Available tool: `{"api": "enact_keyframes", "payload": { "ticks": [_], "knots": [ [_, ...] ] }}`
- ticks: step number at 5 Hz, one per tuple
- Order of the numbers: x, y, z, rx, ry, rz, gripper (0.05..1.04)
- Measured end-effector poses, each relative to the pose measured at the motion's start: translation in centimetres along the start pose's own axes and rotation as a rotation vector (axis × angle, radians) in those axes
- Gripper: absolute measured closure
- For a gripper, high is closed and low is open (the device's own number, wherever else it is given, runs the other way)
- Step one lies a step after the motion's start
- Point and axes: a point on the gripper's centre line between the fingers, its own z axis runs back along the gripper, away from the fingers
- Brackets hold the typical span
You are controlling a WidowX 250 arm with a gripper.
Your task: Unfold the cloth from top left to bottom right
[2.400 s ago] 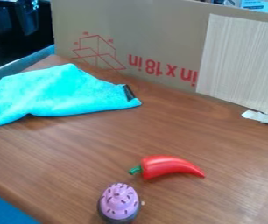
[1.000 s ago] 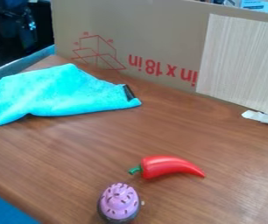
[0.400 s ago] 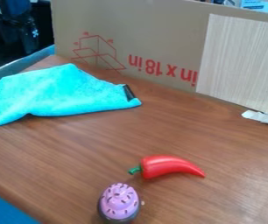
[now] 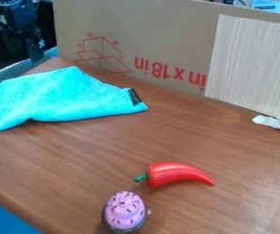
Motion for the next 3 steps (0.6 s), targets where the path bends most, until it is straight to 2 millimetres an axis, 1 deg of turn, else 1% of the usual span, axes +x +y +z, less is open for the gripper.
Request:
{"api": "enact_keyframes", "payload": {
  "ticks": [1, 3],
  "knots": [
    [0.4, -0.6, -1.0, -0.013, 0.008, -0.002, 0.084],
    [1.3, -0.7, -2.0, 0.028, -0.006, 0.007, 0.084]
  ]
}}
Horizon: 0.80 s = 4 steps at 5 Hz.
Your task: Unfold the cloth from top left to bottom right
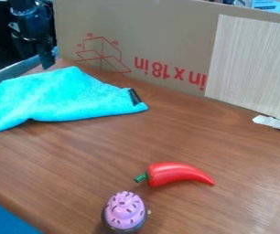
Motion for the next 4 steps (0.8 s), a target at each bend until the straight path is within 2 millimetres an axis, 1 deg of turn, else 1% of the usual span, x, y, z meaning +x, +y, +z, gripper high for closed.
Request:
{"api": "enact_keyframes", "payload": {
  "ticks": [1, 2, 3, 4],
  "knots": [
    [0.4, 0.5, -0.1, 0.019, -0.011, 0.018, 0.084],
    [0.3, 0.7, -1.4, 0.021, 0.021, 0.028, 0.084],
    [0.3, 1.0, -1.7, 0.03, 0.03, 0.033, 0.084],
    [0.3, 0.9, -1.9, 0.024, 0.037, 0.036, 0.084]
  ]
}}
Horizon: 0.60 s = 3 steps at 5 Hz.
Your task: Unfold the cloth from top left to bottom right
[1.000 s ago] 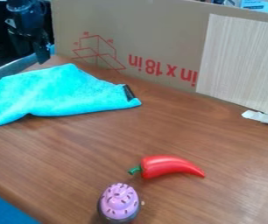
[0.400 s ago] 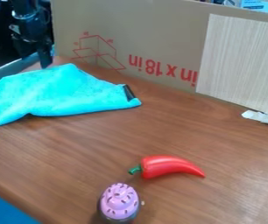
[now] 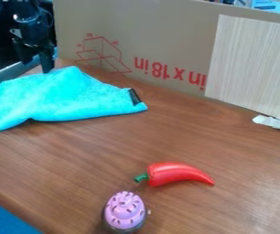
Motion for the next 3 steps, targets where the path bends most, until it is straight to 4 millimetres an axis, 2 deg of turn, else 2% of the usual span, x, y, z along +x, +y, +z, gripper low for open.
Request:
{"api": "enact_keyframes", "payload": {
  "ticks": [3],
  "knots": [
    [-0.5, -1.6, -1.2, -0.023, 0.031, -0.034, 0.084]
  ]
}}
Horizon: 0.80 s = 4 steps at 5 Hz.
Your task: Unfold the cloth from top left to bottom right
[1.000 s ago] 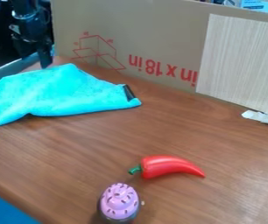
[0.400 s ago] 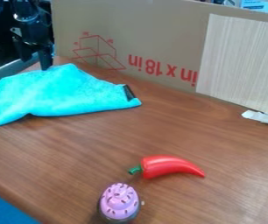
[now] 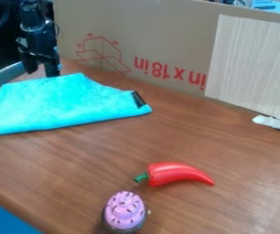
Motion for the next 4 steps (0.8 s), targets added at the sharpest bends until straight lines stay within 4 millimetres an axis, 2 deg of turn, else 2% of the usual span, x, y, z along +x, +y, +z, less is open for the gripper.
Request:
{"api": "enact_keyframes", "payload": {
  "ticks": [2, 3, 4],
  "knots": [
    [-0.75, -1.13, -1.47, -0.013, 0.022, -0.027, 0.084],
    [-0.73, -1.31, -1.47, -0.024, 0.02, -0.024, 0.115],
    [-0.67, -1.05, -1.46, -0.001, 0.021, -0.01, 0.382]
  ]
}}
